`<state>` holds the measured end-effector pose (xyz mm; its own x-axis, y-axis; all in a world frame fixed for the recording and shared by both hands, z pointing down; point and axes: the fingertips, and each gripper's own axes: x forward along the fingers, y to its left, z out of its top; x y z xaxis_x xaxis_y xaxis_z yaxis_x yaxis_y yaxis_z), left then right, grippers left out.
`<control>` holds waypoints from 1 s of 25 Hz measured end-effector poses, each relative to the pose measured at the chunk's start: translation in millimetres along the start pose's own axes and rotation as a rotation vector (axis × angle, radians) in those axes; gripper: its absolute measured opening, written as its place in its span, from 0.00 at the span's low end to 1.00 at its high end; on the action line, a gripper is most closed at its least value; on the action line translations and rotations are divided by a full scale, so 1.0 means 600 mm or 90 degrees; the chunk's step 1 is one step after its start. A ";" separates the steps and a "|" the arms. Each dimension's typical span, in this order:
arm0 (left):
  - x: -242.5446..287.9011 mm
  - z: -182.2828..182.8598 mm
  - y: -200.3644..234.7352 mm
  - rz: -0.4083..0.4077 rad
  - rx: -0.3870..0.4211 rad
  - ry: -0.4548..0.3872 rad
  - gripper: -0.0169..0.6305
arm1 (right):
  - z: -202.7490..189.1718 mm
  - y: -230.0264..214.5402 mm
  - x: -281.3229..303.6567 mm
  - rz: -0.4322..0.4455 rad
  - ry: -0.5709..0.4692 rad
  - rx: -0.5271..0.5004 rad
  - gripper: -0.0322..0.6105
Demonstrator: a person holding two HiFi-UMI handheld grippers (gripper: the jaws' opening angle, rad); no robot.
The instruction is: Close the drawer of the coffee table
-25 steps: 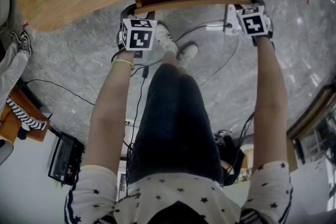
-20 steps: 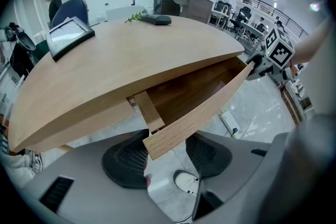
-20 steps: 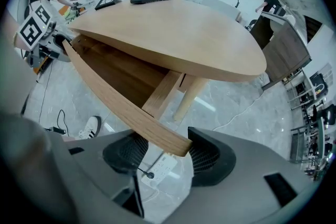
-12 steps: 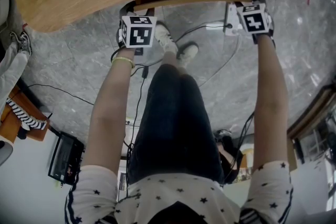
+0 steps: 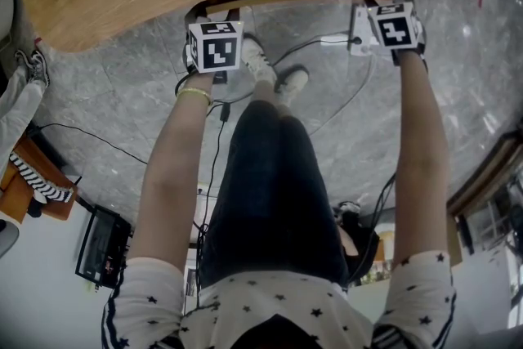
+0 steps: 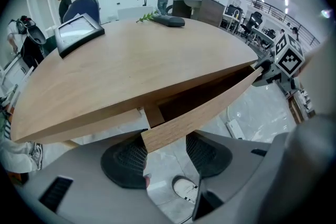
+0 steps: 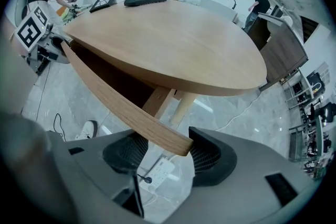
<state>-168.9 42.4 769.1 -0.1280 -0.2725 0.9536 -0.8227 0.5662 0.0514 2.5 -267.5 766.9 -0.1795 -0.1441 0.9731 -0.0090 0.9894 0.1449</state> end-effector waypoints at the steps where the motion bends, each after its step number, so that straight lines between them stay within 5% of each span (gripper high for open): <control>1: 0.000 0.001 0.001 0.001 -0.004 -0.001 0.37 | 0.002 -0.001 0.000 -0.002 -0.001 0.002 0.43; 25: 0.010 0.035 0.021 0.024 -0.128 -0.047 0.38 | 0.038 -0.026 0.007 -0.032 -0.035 0.119 0.43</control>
<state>-191.6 31.8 769.4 -0.2033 -0.3006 0.9318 -0.6903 0.7190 0.0813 -20.3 -283.0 764.8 -0.2282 -0.1977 0.9533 -0.2006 0.9677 0.1527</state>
